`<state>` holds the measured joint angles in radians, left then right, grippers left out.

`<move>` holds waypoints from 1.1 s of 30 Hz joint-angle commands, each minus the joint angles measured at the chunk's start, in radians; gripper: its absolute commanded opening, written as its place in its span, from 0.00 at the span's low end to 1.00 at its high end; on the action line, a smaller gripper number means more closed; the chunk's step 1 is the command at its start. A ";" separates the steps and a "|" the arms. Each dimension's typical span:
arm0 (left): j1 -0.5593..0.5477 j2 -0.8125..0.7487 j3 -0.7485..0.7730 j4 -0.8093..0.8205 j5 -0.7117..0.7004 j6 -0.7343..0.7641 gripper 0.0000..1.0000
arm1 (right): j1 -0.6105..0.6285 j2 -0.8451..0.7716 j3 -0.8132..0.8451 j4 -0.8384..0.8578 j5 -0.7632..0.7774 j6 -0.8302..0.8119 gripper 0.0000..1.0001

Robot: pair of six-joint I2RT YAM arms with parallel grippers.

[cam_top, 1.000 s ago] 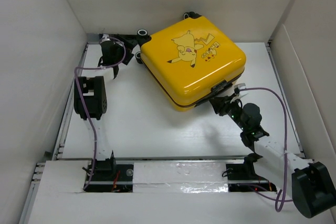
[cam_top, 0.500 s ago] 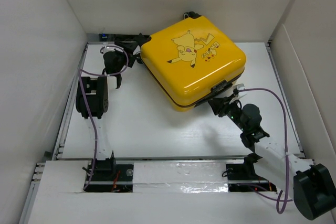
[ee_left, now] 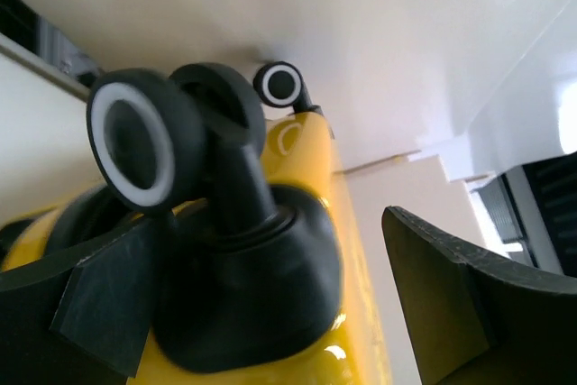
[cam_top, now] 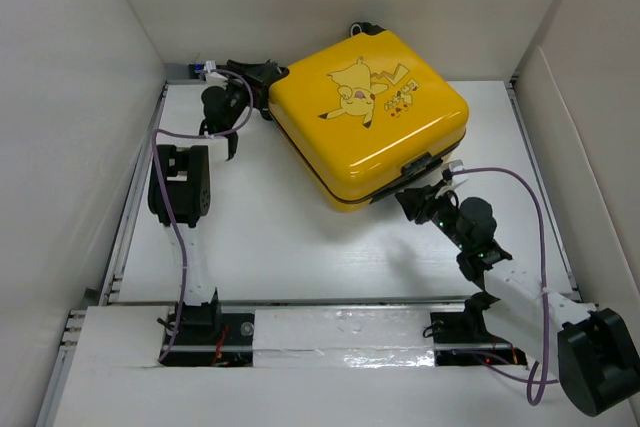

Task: Pack the luggage

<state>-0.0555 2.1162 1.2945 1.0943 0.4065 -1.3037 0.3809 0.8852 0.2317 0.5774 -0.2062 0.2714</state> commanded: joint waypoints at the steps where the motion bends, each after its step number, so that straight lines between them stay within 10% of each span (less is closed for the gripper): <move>1: -0.004 0.016 0.175 -0.069 0.002 0.050 0.99 | 0.016 -0.008 0.017 0.016 -0.001 0.008 0.40; 21: -0.052 0.208 0.451 -0.356 -0.047 0.211 0.81 | 0.102 -0.150 0.064 -0.184 0.144 0.025 0.41; 26: -0.052 0.212 0.460 -0.384 -0.049 0.293 0.70 | 0.043 -0.158 0.293 -0.335 0.269 0.014 0.00; 30: -0.052 0.215 0.482 -0.399 -0.043 0.340 0.42 | -0.064 0.026 0.533 -0.401 0.277 -0.027 0.00; 33: -0.052 0.220 0.485 -0.390 -0.026 0.339 0.16 | -0.225 0.211 0.736 -0.387 0.278 -0.044 0.31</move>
<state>-0.0944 2.3024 1.7439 0.7185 0.4332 -1.0584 0.2783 0.9882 0.8074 0.2127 0.0238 0.2661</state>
